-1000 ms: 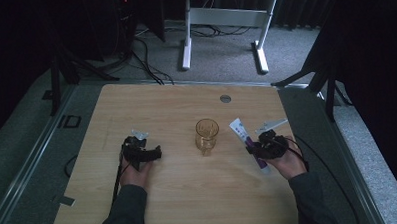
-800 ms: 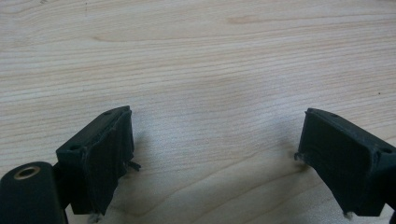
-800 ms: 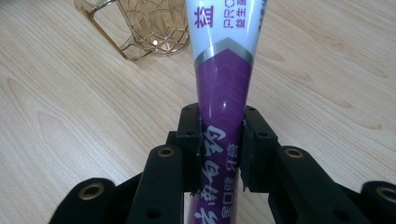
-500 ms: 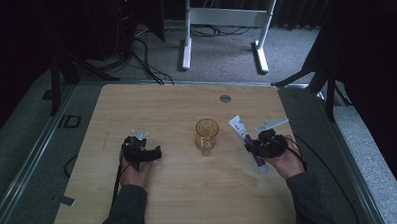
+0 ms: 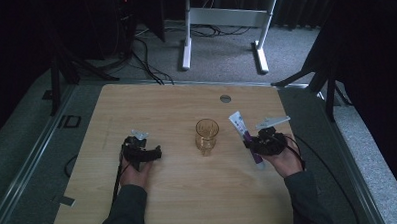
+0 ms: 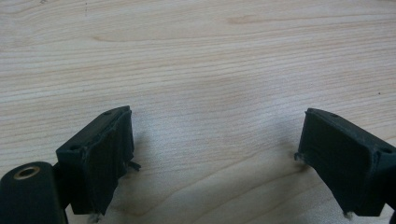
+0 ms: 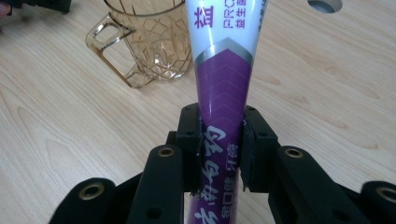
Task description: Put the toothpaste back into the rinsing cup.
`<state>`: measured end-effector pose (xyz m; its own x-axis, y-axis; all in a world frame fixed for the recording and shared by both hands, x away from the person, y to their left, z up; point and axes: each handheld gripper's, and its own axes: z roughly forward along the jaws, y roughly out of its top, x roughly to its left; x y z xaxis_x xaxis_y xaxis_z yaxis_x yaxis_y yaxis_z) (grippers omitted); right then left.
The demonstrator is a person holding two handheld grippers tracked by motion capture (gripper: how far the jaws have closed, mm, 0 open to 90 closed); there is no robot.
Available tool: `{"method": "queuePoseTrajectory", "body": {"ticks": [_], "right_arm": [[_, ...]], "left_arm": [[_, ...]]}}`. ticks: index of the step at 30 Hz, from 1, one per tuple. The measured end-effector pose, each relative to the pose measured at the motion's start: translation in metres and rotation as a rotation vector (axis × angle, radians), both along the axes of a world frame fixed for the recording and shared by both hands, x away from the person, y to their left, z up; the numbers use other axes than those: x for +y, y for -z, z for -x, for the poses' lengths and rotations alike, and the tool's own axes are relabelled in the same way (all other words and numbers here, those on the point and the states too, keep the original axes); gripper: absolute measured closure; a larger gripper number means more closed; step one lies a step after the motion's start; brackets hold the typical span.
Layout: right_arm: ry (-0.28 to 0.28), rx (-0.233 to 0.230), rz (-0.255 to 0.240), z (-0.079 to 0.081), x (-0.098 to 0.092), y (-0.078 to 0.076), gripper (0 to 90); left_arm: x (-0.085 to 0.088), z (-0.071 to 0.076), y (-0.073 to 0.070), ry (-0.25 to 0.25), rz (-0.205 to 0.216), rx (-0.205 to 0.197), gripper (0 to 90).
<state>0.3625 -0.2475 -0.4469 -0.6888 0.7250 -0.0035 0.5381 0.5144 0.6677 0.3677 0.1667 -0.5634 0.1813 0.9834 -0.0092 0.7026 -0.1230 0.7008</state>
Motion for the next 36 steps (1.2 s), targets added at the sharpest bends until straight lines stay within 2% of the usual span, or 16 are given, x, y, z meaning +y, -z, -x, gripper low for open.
{"method": "queuePoseTrajectory", "body": {"ticks": [16,36], "right_arm": [[0.02,-0.063,-0.044,-0.003,0.008,-0.009,72.7],[0.016,-0.095,-0.06,-0.007,0.017,-0.016,72.7]], "left_arm": [[0.0,0.0,0.0,0.0,0.001,-0.001,10.4],[0.0,0.0,0.0,0.001,0.0,0.001,10.5]]}}
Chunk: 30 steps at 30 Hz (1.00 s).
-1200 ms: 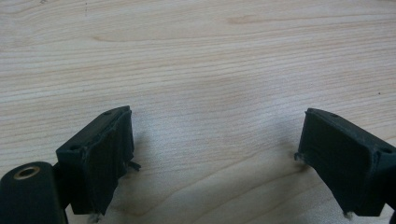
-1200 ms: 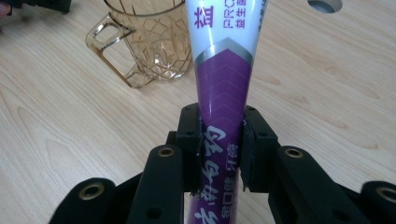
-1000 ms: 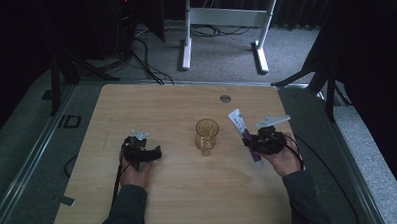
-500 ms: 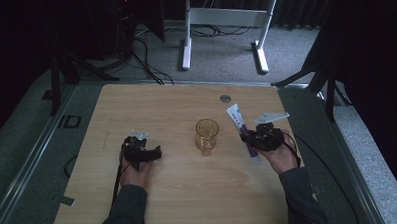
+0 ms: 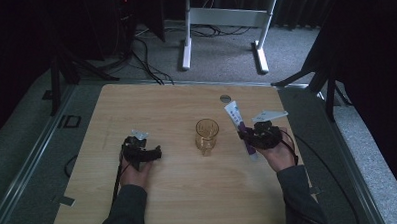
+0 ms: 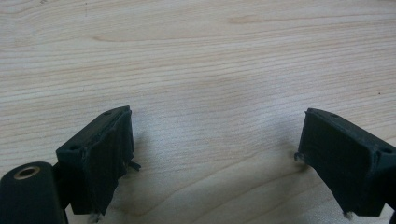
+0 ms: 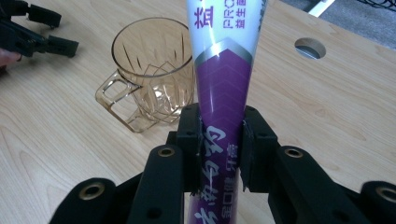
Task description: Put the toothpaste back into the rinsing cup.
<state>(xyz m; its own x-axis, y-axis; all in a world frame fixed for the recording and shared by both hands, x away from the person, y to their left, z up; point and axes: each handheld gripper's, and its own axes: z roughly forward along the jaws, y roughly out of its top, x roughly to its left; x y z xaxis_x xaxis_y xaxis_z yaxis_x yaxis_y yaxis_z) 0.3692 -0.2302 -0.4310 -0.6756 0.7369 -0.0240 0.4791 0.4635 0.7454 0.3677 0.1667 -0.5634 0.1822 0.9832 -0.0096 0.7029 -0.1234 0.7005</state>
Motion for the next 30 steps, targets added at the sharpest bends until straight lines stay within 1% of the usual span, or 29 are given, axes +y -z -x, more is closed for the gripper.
{"method": "queuePoseTrajectory", "body": {"ticks": [6,18,30], "right_arm": [[0.001,-0.007,-0.013,-0.0017,0.0024,-0.0021,72.7],[0.001,-0.023,-0.025,-0.0034,0.0057,-0.0072,72.8],[0.0,-0.024,-0.03,-0.006,0.0092,-0.0085,72.9]], "left_arm": [[0.0,0.0,-0.0001,0.0,0.0,0.002,10.4],[0.0,0.0,0.0,0.0,0.0,0.0,10.5],[0.0,0.0,0.0,0.0,0.0,0.0,10.5]]}}
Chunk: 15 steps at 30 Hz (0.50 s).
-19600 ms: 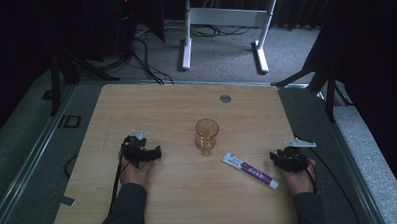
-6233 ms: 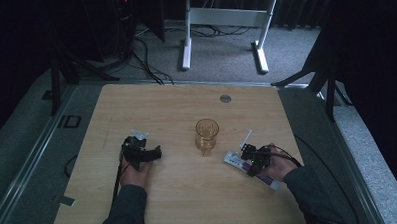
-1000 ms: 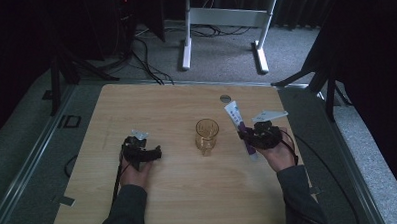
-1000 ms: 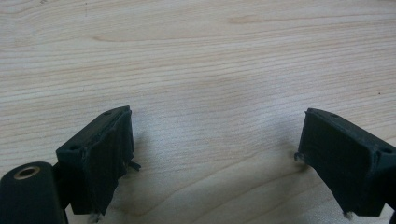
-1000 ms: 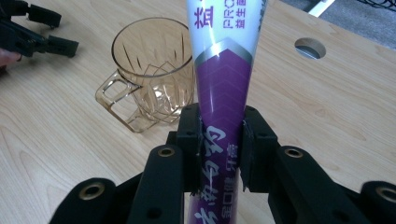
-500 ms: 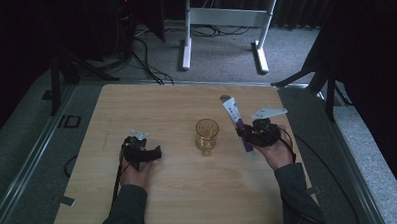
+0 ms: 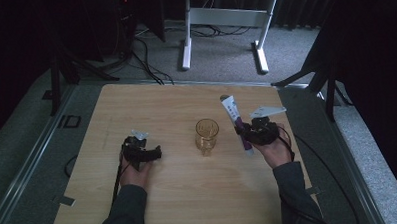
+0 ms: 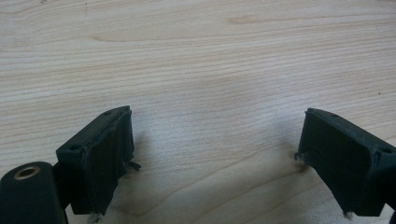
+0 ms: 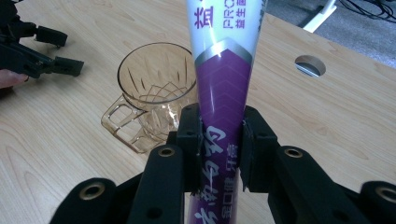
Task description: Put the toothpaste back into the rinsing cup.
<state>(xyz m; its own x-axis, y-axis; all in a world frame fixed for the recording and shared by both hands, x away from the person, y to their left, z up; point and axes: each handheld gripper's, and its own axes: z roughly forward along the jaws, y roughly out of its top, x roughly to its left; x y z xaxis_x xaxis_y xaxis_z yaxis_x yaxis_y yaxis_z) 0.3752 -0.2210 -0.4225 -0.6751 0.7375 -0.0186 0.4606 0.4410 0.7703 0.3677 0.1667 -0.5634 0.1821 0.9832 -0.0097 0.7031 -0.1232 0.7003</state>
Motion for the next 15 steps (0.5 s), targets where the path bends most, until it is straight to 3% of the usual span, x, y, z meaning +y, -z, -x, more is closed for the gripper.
{"method": "queuePoseTrajectory", "body": {"ticks": [15], "right_arm": [[-0.009,-0.011,-0.008,-0.0025,0.0058,-0.0046,72.9]], "left_arm": [[0.0001,0.0,0.0,0.001,-0.001,0.0,10.4]]}}
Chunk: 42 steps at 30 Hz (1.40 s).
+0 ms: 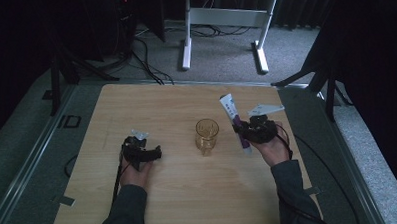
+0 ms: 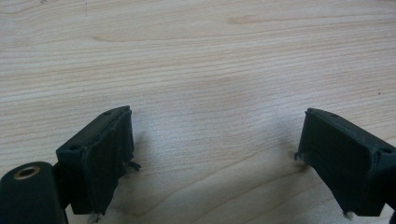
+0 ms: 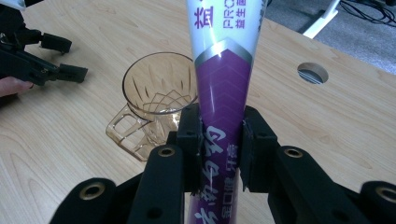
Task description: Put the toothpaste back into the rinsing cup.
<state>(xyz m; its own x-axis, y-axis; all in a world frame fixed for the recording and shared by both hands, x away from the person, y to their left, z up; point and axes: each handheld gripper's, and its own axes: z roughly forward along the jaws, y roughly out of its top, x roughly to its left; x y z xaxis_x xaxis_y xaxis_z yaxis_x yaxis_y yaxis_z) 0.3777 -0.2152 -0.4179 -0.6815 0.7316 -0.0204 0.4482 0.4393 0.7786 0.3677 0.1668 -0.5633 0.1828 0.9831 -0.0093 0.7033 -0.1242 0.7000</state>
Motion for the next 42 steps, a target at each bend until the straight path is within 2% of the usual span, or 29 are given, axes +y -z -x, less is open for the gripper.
{"method": "queuePoseTrajectory", "body": {"ticks": [42], "right_arm": [[-0.01,-0.023,-0.019,-0.007,0.014,-0.013,72.9]], "left_arm": [[0.0,0.0,0.0,-0.001,0.001,0.0,10.5]]}}
